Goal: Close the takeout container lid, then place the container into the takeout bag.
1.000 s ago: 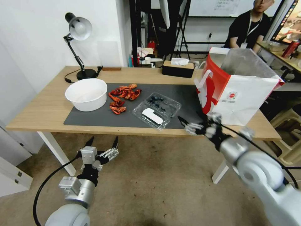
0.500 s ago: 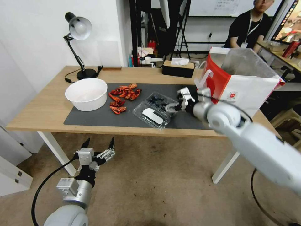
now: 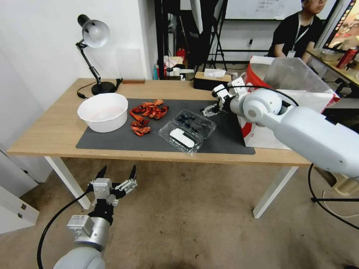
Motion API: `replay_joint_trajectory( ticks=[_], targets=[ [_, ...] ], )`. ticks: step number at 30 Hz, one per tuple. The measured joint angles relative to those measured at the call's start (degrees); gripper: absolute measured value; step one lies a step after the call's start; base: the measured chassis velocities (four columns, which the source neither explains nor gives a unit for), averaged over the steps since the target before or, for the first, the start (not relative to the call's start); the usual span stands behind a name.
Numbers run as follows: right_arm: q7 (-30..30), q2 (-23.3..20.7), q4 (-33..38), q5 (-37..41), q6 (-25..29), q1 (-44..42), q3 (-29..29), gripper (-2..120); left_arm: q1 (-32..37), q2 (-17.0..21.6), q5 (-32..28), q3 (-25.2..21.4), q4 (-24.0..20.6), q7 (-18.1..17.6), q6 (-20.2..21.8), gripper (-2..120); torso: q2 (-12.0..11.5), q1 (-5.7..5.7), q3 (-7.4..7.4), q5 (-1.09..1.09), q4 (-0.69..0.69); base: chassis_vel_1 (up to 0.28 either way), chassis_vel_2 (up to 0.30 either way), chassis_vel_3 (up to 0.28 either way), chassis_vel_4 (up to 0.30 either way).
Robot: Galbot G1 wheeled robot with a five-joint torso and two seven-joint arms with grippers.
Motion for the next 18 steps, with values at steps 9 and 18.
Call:
replay_joint_trajectory(
  ticks=[9, 18],
  targets=[
    [-5.80, 3.12, -7.61, -3.68, 0.18, 2.77, -4.81, 100, -0.20, 0.12, 0.06, 0.14, 1.08, -0.13, -0.33, 100, 0.00, 0.00, 0.00, 0.00, 0.01, 0.000, 0.000, 0.000, 0.000],
    [-6.22, 5.06, -9.37, -5.38, 0.26, 3.29, -6.87, 100, -0.57, 0.28, 0.03, 0.21, 1.68, -0.28, -0.25, 100, 0.00, -0.01, 0.00, -0.01, 0.01, 0.000, 0.000, 0.000, 0.000]
  ],
)
